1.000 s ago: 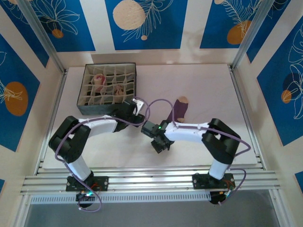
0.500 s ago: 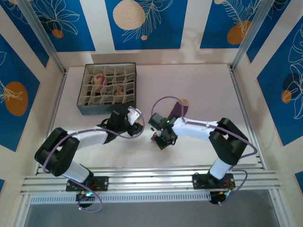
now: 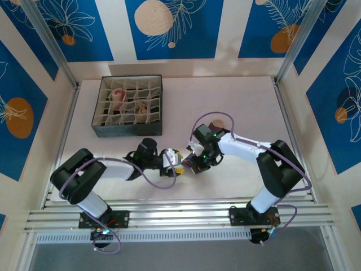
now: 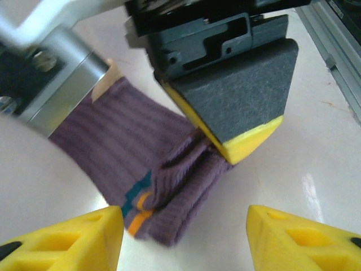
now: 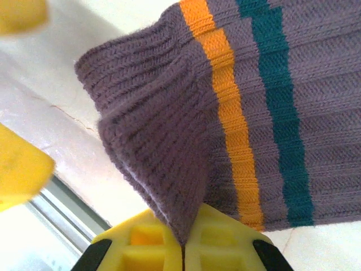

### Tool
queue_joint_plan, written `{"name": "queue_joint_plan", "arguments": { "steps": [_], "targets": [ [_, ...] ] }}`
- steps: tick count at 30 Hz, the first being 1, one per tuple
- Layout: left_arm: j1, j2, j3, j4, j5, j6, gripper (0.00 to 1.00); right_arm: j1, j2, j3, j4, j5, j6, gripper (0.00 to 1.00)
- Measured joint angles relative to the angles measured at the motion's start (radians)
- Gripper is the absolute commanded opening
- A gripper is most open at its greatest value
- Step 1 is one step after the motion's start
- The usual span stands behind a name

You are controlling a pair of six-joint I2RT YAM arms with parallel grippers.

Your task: Roll the socks

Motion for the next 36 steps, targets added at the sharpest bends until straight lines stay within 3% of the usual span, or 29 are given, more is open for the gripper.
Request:
{"name": "queue_joint_plan", "arguments": {
  "steps": [7,14,18,21,24,25,27,30,36],
  "targets": [
    [-0.019,0.05,0.061,-0.029,-0.005,0.119,0.59,-0.019,0.0,0.0,-0.01,-0.061,-0.034,0.02],
    [-0.036,0.076,0.093,-0.068,-0.008,0.189,0.48,-0.021,0.001,0.004,-0.03,-0.089,-0.054,0.02],
    [-0.045,0.085,0.093,-0.089,-0.012,0.208,0.47,-0.029,0.001,0.016,-0.043,-0.095,-0.067,0.02],
    [-0.048,0.087,0.093,-0.1,-0.012,0.223,0.29,-0.039,0.001,0.018,-0.05,-0.1,-0.075,0.04],
    [-0.052,0.087,0.093,-0.111,-0.012,0.234,0.0,-0.049,0.002,0.023,-0.057,-0.103,-0.076,0.19],
    [-0.054,0.087,0.093,-0.114,-0.013,0.234,0.0,-0.052,0.002,0.024,-0.059,-0.103,-0.077,0.3],
    [-0.059,0.087,0.093,-0.115,-0.019,0.227,0.0,-0.062,0.001,0.028,-0.063,-0.106,-0.072,0.41],
    [-0.071,0.086,0.093,-0.116,-0.043,0.209,0.0,-0.113,-0.021,0.027,-0.056,-0.134,-0.048,0.45],
    [-0.089,0.063,0.083,-0.125,-0.089,0.158,0.0,-0.351,-0.105,0.026,-0.008,-0.209,0.034,0.46]
  ]
}}
